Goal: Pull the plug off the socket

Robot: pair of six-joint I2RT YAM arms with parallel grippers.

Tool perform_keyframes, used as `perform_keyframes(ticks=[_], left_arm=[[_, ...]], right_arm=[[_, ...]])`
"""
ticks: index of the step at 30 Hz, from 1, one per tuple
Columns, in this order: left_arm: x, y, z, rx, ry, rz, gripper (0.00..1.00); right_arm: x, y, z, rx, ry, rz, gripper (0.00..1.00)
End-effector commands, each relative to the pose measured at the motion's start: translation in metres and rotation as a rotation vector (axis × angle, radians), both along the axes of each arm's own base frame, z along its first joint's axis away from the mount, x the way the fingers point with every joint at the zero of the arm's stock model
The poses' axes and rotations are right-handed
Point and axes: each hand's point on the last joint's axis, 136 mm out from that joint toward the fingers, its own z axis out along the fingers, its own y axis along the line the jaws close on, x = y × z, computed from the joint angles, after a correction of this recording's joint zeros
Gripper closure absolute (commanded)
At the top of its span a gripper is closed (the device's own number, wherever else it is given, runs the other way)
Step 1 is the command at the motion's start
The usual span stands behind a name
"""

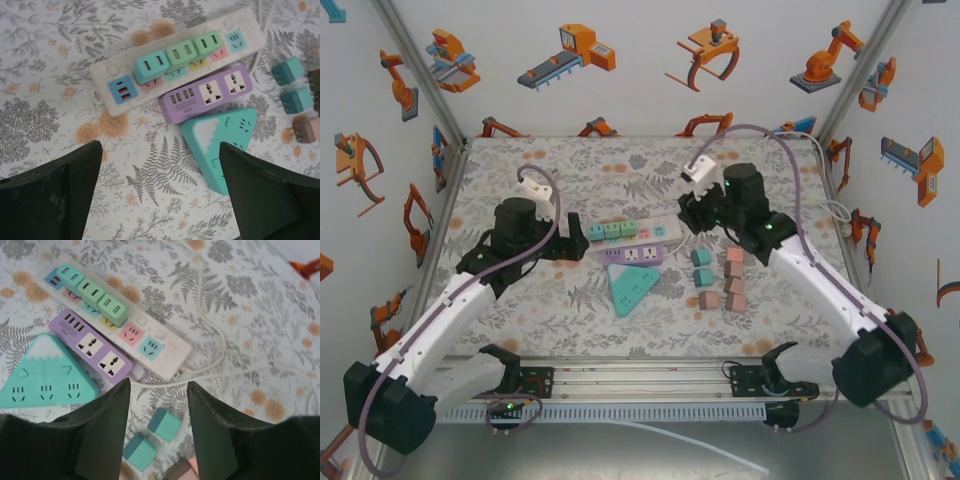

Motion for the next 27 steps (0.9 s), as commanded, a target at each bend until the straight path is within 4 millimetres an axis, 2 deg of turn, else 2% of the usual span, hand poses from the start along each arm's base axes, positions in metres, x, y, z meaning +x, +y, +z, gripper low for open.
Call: perform_keyframes(ticks=[1, 3, 5, 8, 12, 20, 27], left_arm=[[0.011, 0.007, 0.003, -0.080, 0.032, 0.057, 0.09], [0.019, 0.014, -0.002, -0.082, 0.047, 0.085, 0.10], [0.026, 0.022, -0.007, -0.089, 0.071, 0.112, 0.10], [0.036, 0.030, -0.015, -0.123, 0.108, 0.140, 0.12], [0.045, 0.040, -0.026, -0.137, 0.153, 0.167, 0.14], [0.061, 0.050, -0.047, -0.150, 0.226, 0.211, 0.15], [0.077, 0.053, -0.070, -0.131, 0.313, 0.244, 0.25]], right_arm=[[0.005, 0.035, 0.006, -0.076, -0.089, 0.162, 0.53], [0.007, 0.055, -0.002, -0.114, -0.099, 0.245, 0.53], [0.001, 0.074, -0.017, -0.174, -0.128, 0.368, 0.50], [-0.004, 0.098, -0.034, -0.227, -0.152, 0.478, 0.36], [0.005, 0.118, -0.054, -0.241, -0.113, 0.547, 0.34], [0.026, 0.136, -0.106, -0.321, -0.060, 0.613, 0.31], [0.035, 0.142, -0.143, -0.385, -0.013, 0.662, 0.30]])
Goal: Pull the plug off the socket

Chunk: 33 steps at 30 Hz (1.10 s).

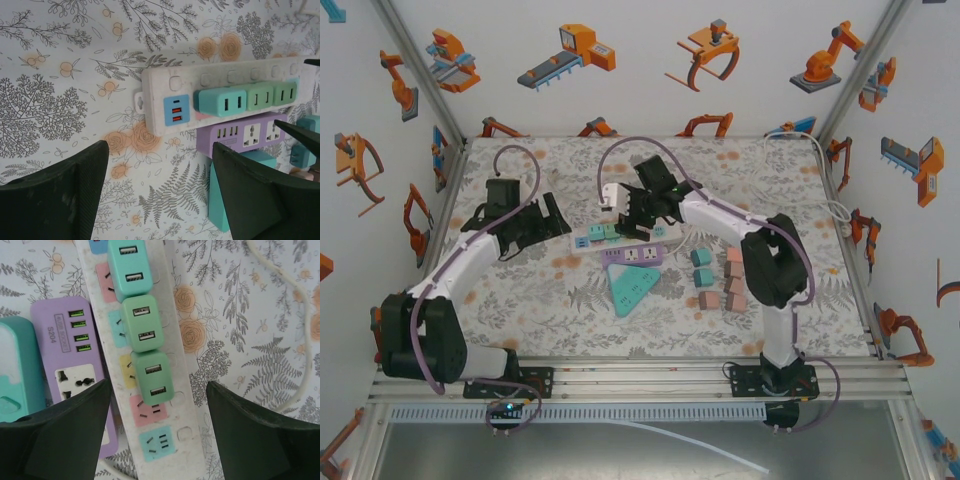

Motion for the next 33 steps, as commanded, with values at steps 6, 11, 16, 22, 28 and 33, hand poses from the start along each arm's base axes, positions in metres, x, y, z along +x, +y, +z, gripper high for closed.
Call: perform_keyframes(ticks=[6, 11, 16, 22, 28, 33], left_arm=[[0.013, -0.010, -0.016, -0.033, 0.070, -0.024, 0.31], [0.015, -0.026, -0.034, -0.061, 0.159, -0.097, 0.34], [0.019, -0.027, -0.057, -0.014, 0.234, -0.090, 0.42], [0.021, -0.033, -0.077, 0.022, 0.290, -0.094, 0.49], [0.015, -0.033, -0.093, 0.074, 0.339, -0.108, 0.51], [0.009, -0.025, -0.109, 0.129, 0.381, -0.104, 0.51]], right_arm=[[0.003, 0.010, -0.013, -0.018, 0.027, 0.074, 0.40], [0.007, 0.009, -0.021, -0.044, 0.030, 0.066, 0.55], [0.002, 0.008, -0.023, -0.052, 0.032, 0.101, 0.56], [-0.002, 0.010, -0.025, -0.048, 0.050, 0.127, 0.58], [-0.001, 0.011, -0.028, -0.048, 0.056, 0.127, 0.59], [-0.008, 0.016, -0.023, -0.020, 0.076, 0.160, 0.62]])
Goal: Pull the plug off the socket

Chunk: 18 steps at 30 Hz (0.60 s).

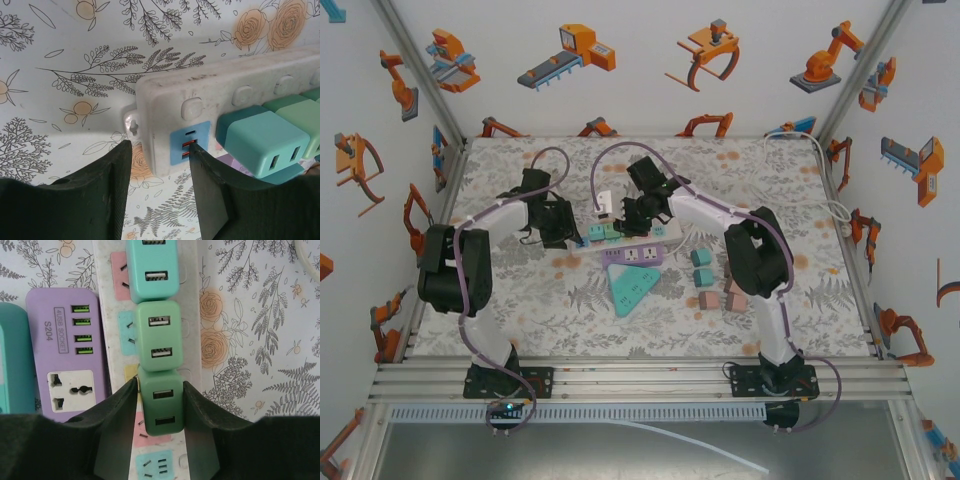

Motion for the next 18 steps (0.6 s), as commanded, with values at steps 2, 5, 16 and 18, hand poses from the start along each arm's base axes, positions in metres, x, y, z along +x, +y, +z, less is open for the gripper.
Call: perform_keyframes(ticks=[2, 5, 16, 18], left_arm=[[-0.012, 0.012, -0.024, 0.103, 0.071, -0.016, 0.51], [-0.014, 0.013, -0.027, 0.135, 0.081, -0.030, 0.52], [-0.026, 0.022, -0.043, 0.262, 0.136, -0.068, 0.52], [-0.026, 0.022, -0.045, 0.275, 0.138, -0.073, 0.52]], right_arm=[[-0.005, 0.007, 0.008, 0.039, 0.034, 0.051, 0.66], [-0.004, 0.011, 0.015, 0.049, 0.034, 0.052, 0.69], [0.005, 0.020, 0.049, 0.118, 0.055, 0.025, 0.82], [0.004, 0.020, 0.049, 0.123, 0.066, 0.026, 0.83]])
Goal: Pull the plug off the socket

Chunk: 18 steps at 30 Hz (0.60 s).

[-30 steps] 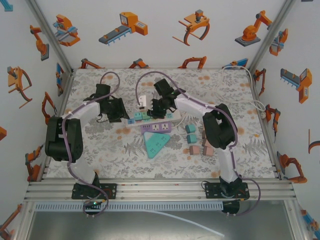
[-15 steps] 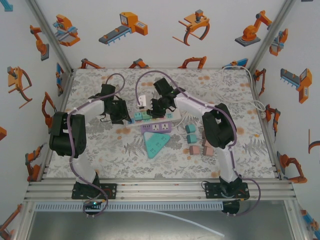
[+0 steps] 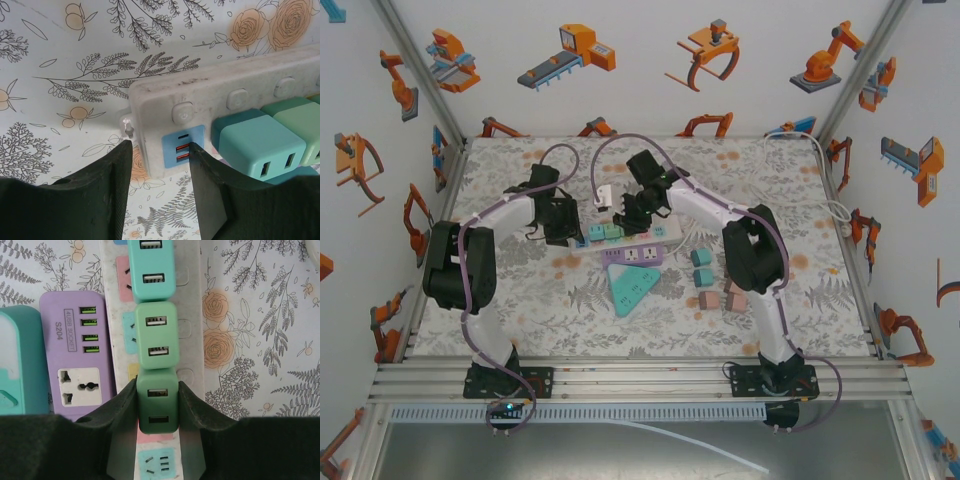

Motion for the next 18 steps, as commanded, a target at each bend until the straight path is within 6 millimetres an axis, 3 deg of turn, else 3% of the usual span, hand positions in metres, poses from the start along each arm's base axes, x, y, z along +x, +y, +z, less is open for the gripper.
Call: perform_keyframes(ticks=[1, 9, 18], left_arm=[[-0.030, 0.031, -0.048, 0.202, 0.142, -0.022, 0.52], [-0.029, 0.031, -0.045, 0.207, 0.138, -0.019, 0.52], [-0.017, 0.027, -0.017, 0.182, 0.066, -0.019, 0.52]], right_arm=[[0.002, 0.020, 0.041, 0.129, -0.014, 0.026, 0.83], [0.005, 0.017, 0.044, 0.119, -0.023, 0.002, 0.84], [0.005, 0.008, 0.068, 0.148, -0.048, -0.041, 0.85]])
